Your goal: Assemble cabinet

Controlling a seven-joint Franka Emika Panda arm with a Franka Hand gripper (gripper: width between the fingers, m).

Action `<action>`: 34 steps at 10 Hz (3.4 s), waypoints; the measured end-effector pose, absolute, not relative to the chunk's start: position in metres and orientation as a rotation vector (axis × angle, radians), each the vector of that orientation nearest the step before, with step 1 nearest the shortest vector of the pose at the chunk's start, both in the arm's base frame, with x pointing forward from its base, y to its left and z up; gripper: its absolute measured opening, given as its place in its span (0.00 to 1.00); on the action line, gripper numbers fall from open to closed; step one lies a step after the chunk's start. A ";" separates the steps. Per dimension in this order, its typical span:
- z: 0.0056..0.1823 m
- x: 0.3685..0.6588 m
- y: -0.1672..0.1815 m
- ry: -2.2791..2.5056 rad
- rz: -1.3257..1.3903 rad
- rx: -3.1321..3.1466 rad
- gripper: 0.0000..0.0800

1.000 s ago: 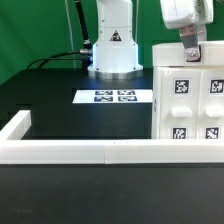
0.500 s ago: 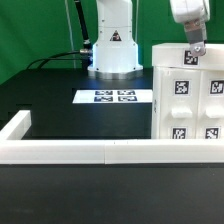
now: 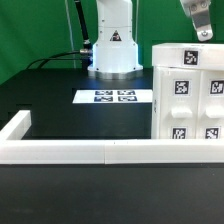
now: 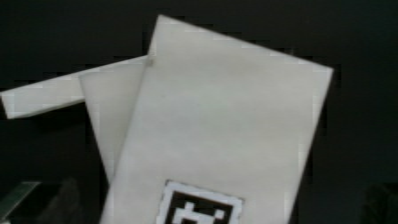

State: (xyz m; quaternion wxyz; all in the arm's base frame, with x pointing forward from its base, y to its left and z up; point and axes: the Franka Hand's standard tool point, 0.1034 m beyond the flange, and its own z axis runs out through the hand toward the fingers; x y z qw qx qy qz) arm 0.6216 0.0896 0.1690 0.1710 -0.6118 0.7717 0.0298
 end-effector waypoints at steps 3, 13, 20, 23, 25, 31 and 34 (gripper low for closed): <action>0.169 0.620 0.091 2.021 0.060 -1.957 1.00; 0.183 0.627 0.103 0.741 -0.196 -2.793 1.00; 0.181 0.627 0.095 -0.203 -0.296 -2.949 1.00; 0.180 0.628 0.090 -0.770 -0.341 -2.927 1.00; 0.176 0.626 0.086 -0.938 -0.339 -2.898 1.00; 0.151 0.616 0.085 -1.182 -0.248 -2.865 1.00; 0.150 0.616 0.083 -1.137 -0.238 -2.879 0.86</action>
Offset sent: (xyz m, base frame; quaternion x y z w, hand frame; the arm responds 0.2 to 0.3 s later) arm 0.0016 0.0100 0.0092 -0.0693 -0.0120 -0.2649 0.9617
